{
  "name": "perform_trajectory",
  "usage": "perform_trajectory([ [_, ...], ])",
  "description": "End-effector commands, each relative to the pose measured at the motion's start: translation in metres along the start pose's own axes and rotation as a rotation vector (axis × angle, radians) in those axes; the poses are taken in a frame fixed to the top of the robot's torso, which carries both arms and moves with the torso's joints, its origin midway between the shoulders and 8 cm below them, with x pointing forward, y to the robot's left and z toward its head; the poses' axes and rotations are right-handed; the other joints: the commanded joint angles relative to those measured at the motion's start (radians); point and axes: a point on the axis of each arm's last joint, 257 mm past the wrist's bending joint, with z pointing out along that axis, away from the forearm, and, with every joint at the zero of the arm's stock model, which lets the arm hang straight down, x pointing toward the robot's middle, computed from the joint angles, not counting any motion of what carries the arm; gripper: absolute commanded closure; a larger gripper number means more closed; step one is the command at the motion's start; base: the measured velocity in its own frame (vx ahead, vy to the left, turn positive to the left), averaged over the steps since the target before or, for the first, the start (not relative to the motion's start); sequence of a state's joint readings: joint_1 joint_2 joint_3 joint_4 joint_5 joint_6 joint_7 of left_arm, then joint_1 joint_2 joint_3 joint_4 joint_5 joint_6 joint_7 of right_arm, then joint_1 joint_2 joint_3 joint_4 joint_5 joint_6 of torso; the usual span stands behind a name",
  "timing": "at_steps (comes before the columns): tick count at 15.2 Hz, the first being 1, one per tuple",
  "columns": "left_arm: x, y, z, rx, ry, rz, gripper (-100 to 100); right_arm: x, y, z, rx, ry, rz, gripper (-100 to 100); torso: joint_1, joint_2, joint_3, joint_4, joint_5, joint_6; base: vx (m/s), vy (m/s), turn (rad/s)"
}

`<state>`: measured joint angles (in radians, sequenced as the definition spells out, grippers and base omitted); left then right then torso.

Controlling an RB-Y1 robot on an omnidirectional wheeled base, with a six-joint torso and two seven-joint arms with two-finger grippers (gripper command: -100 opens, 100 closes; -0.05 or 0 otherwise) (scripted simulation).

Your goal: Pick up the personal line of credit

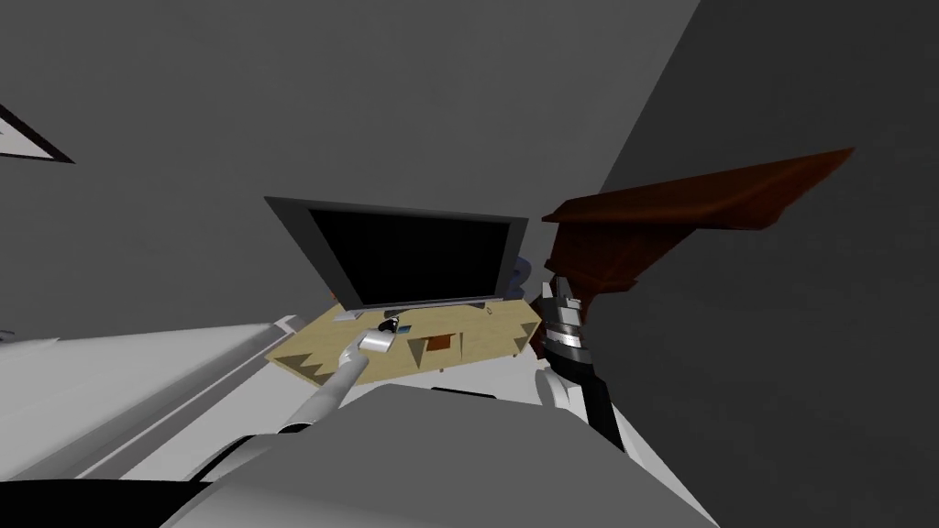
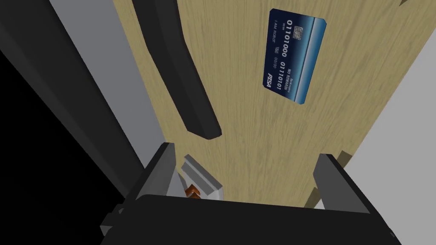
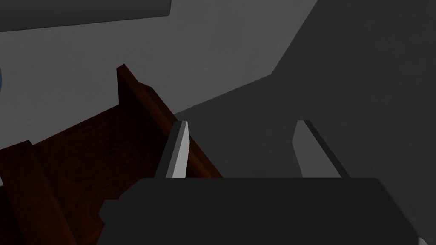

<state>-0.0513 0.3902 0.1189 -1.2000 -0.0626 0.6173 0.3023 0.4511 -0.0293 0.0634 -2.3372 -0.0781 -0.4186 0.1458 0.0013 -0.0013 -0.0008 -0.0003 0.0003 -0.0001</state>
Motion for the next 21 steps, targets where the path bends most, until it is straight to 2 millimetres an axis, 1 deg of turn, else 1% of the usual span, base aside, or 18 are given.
perform_trajectory([
  [1,-0.012,0.013,0.006,-0.066,-0.030,-0.014,-100,0.000,0.000,0.000,0.000,0.000,0.000,0,0.000,0.000,0.000,0.000,0.000,0.000,0.015,0.010,-0.187],
  [2,-0.015,0.024,0.007,-0.095,-0.039,-0.013,-100,0.000,0.000,0.000,0.000,0.000,0.000,0,0.000,0.000,0.000,0.000,0.000,0.001,0.020,0.015,-0.178],
  [3,-0.016,0.027,0.007,-0.101,-0.041,-0.013,-100,0.000,0.000,0.000,0.000,0.000,0.000,0,0.000,0.000,0.000,0.000,0.000,0.001,0.016,0.014,-0.061],
  [4,-0.024,0.035,0.010,-0.148,-0.065,-0.024,-100,0.000,0.000,0.000,0.000,0.000,0.000,0,0.000,0.000,0.000,0.000,0.000,0.000,0.019,0.015,-0.124],
  [5,-0.027,0.046,0.011,-0.174,-0.073,-0.024,-100,0.000,0.000,0.000,0.000,0.000,0.000,0,0.000,-0.001,0.000,0.000,0.000,0.000,0.021,0.017,-0.173],
  [6,-0.027,0.046,0.011,-0.175,-0.073,-0.024,-100,0.000,0.000,0.000,0.000,0.000,0.000,0,0.000,-0.001,0.000,0.000,0.000,0.000,0.014,0.015,-0.093],
  [7,-0.036,0.054,0.012,-0.220,-0.097,-0.034,-100,0.000,0.000,0.000,0.000,0.000,0.000,0,0.000,0.000,0.000,0.000,0.000,0.000,0.018,0.016,-0.160],
  [8,-0.038,0.065,0.012,-0.247,-0.105,-0.034,-100,0.000,0.000,0.000,0.000,0.000,0.000,0,0.000,-0.001,0.000,0.000,0.000,0.001,0.021,0.020,-0.172],
  [9,-0.044,0.065,0.013,-0.269,-0.122,-0.044,-100,0.000,0.000,0.000,0.000,0.000,0.000,0,0.000,-0.001,0.000,0.000,0.000,0.000,0.029,0.024,-0.218],
  [10,-0.048,0.081,0.011,-0.312,-0.136,-0.043,-100,0.000,0.000,0.000,0.000,0.000,0.000,0,0.000,-0.001,-0.001,0.000,0.000,0.001,0.032,0.028,-0.211],
  [11,-0.049,0.083,0.011,-0.317,-0.137,-0.043,-100,0.000,0.000,0.000,0.000,0.000,0.000,0,0.001,-0.002,-0.001,0.000,0.000,0.001,0.023,0.023,-0.084],
  [12,-0.056,0.091,0.010,-0.362,-0.162,-0.053,-100,0.000,0.000,0.000,0.000,0.000,0.000,0,0.000,-0.001,-0.001,0.000,0.000,0.000,0.026,0.021,-0.151],
  [13,-0.059,0.100,0.009,-0.383,-0.168,-0.052,-100,0.000,0.000,0.000,0.000,0.000,0.000,0,0.000,-0.001,-0.001,0.000,0.000,0.000,0.028,0.022,-0.168],
  [14,-0.064,0.103,0.008,-0.414,-0.188,-0.061,-100,0.000,0.000,0.000,0.000,0.000,0.000,0,0.000,-0.001,-0.001,0.000,0.000,0.000,0.035,0.022,-0.263],
  [16,-0.067,0.116,0.006,-0.446,-0.198,-0.060,-100,0.000,0.000,0.000,0.000,0.000,0.000,0,0.000,-0.002,-0.001,0.000,0.000,0.000,0.030,0.027,-0.130],
  [21,-0.089,0.151,-0.009,-0.597,-0.277,-0.079,-100,0.000,0.000,0.000,0.000,0.000,0.000,0,0.000,-0.002,-0.001,0.000,0.000,0.000,0.033,0.025,-0.170],
])
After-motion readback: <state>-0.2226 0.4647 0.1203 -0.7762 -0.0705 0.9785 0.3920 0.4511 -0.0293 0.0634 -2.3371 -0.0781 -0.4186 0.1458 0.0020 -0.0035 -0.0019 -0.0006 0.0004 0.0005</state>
